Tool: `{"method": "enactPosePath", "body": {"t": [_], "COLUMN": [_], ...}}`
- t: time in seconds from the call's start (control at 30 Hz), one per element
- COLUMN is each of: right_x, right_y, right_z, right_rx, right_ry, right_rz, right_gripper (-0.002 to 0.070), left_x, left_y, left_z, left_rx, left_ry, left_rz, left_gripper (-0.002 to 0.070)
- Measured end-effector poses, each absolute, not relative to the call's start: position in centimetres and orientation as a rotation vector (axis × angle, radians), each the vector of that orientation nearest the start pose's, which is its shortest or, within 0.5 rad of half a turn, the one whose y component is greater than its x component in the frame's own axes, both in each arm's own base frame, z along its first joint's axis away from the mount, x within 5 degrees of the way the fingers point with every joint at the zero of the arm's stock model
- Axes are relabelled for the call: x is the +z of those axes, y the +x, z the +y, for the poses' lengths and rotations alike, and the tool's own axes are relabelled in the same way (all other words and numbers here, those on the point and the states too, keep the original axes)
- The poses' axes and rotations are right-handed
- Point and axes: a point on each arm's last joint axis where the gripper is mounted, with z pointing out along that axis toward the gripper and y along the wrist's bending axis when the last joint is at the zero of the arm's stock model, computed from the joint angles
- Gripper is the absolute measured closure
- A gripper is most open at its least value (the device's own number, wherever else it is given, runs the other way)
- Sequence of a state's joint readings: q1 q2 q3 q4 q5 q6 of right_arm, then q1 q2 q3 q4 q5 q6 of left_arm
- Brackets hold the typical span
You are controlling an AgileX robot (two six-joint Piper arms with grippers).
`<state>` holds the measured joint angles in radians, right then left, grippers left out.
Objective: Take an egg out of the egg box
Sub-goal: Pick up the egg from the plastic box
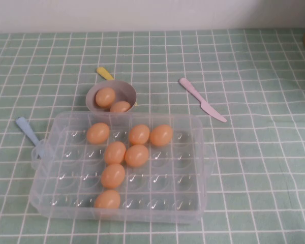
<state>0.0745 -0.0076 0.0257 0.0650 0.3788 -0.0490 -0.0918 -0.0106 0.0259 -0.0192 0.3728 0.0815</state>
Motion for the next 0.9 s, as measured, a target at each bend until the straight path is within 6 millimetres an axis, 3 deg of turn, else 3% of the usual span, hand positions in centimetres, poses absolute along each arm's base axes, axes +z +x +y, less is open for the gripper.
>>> {"method": "enactPosePath", "body": {"t": [0.9], "right_x": [17.10], "right_y": [5.23], "right_z": [0.61], "right_rx": [0.082], "right_ry": [-0.076], "right_rz": [1.879], "right_gripper": [0.0694], "left_x": [17.36], "left_y": [5.29], "left_z": [-0.61], "left_rx": [-0.046], "left_ry": [0.135], "left_rz": [1.843], "left_gripper": [0.0678]}}
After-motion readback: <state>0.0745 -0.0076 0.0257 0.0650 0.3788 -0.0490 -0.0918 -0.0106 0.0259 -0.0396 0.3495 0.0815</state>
